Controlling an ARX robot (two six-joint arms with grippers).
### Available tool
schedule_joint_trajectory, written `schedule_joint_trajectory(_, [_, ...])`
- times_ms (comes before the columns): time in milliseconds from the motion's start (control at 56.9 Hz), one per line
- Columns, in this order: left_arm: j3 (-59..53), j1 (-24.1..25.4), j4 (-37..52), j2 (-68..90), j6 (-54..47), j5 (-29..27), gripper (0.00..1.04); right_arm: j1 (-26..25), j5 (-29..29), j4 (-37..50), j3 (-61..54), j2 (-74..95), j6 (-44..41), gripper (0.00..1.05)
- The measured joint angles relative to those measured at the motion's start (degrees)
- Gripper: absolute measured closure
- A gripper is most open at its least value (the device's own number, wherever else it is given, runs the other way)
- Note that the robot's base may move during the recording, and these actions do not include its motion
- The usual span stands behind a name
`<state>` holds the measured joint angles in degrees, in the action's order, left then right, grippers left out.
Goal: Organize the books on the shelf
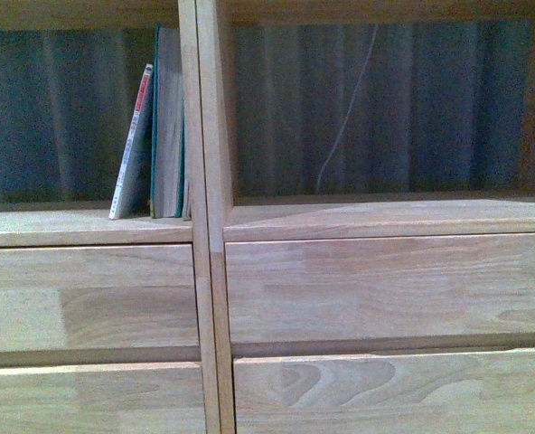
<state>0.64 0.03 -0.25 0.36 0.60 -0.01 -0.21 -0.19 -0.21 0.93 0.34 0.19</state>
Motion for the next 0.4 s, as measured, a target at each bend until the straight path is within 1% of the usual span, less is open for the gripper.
schedule_joint_trajectory(158, [0.0,0.0,0.0,0.0,0.0,0.0,0.36,0.0,0.0,0.0,0.0,0.0,0.0,0.38])
schedule_joint_trajectory(228, [0.0,0.0,0.0,0.0,0.0,0.0,0.23,0.0,0.0,0.0,0.0,0.0,0.0,0.28])
schedule_joint_trajectory(246, [0.0,0.0,0.0,0.0,0.0,0.0,0.21,0.0,0.0,0.0,0.0,0.0,0.0,0.25])
schedule_joint_trajectory(281, [0.0,0.0,0.0,0.0,0.0,0.0,0.14,0.0,0.0,0.0,0.0,0.0,0.0,0.18])
schedule_joint_trajectory(299, [0.0,0.0,0.0,0.0,0.0,0.0,0.11,0.0,0.0,0.0,0.0,0.0,0.0,0.16])
schedule_joint_trajectory(351, [0.0,0.0,0.0,0.0,-0.1,0.0,0.05,0.0,0.0,0.0,0.0,0.0,0.0,0.07])
schedule_joint_trajectory(404, [0.0,0.0,0.0,0.0,-0.1,0.0,0.07,0.0,0.0,0.0,0.0,0.0,0.0,0.06])
